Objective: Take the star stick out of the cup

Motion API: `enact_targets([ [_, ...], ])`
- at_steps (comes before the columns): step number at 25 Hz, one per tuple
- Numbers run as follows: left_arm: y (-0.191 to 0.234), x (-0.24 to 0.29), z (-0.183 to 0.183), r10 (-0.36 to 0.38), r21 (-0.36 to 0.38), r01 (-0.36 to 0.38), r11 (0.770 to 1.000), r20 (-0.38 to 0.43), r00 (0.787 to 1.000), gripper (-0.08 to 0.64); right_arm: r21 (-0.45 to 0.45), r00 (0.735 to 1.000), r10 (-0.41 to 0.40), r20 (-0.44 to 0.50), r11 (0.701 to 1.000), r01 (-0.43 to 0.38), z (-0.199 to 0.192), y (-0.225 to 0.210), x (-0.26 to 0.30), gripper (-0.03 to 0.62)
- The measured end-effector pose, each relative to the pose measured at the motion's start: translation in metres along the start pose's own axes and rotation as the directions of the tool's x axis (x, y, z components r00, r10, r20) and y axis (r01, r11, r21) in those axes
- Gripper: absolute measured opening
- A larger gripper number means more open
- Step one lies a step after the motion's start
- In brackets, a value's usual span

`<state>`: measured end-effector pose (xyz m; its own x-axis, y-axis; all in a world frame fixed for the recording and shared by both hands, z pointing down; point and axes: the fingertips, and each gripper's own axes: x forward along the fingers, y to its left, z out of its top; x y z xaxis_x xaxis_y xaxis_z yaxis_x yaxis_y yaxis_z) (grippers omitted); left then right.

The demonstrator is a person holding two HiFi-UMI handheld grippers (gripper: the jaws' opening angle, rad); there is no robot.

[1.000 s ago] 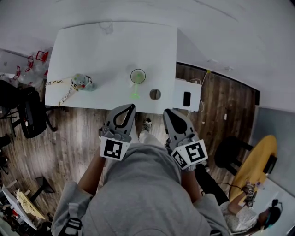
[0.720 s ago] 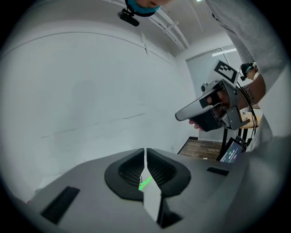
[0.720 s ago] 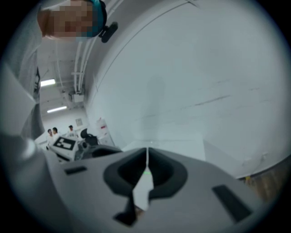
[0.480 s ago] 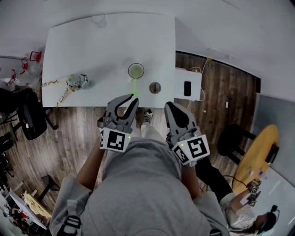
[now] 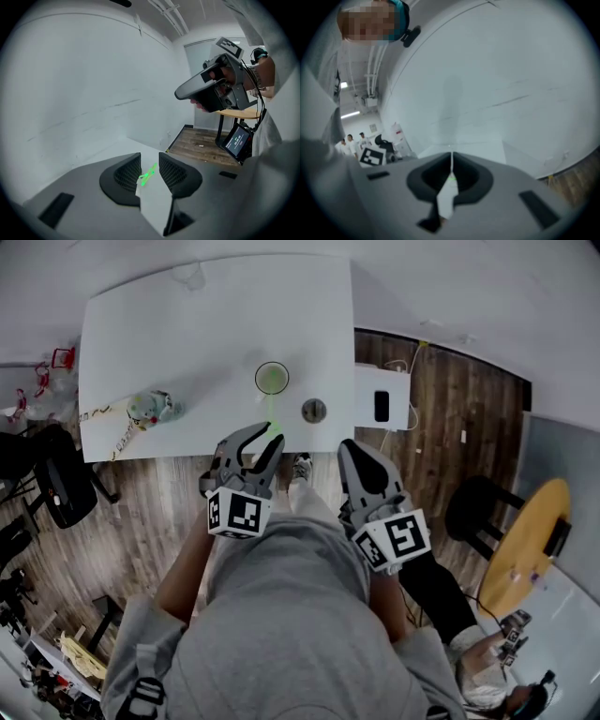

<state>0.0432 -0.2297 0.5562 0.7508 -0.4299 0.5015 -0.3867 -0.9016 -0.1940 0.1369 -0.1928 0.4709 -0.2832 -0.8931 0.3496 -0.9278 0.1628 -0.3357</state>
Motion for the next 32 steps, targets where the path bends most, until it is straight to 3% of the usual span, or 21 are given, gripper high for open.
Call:
enact_targets([
  [15, -0.004, 0.018, -0.022, -0.024, -0.013, 0.024, 1.000, -0.052, 0.998, 0.151, 0.024, 0.999, -0.029, -0.020, 0.999, 0.029, -0.005, -0.008, 0.007, 0.036],
  [22, 0.005, 0.016, -0.025, 0.033, -0.055, -0.036, 0.998, -0.051, 0.998, 0.078, 0.021, 0.999, -0.029, -0.029, 0.999, 0.030, -0.006, -0.008, 0.010, 0.036],
  [32, 0.017, 0.011, -0.025, 0.108, -0.132, -0.111, 0.985, -0.032, 0.994, 0.054, 0.014, 0.999, -0.018, -0.033, 1.000, 0.018, -0.007, -0.005, 0.012, 0.037],
])
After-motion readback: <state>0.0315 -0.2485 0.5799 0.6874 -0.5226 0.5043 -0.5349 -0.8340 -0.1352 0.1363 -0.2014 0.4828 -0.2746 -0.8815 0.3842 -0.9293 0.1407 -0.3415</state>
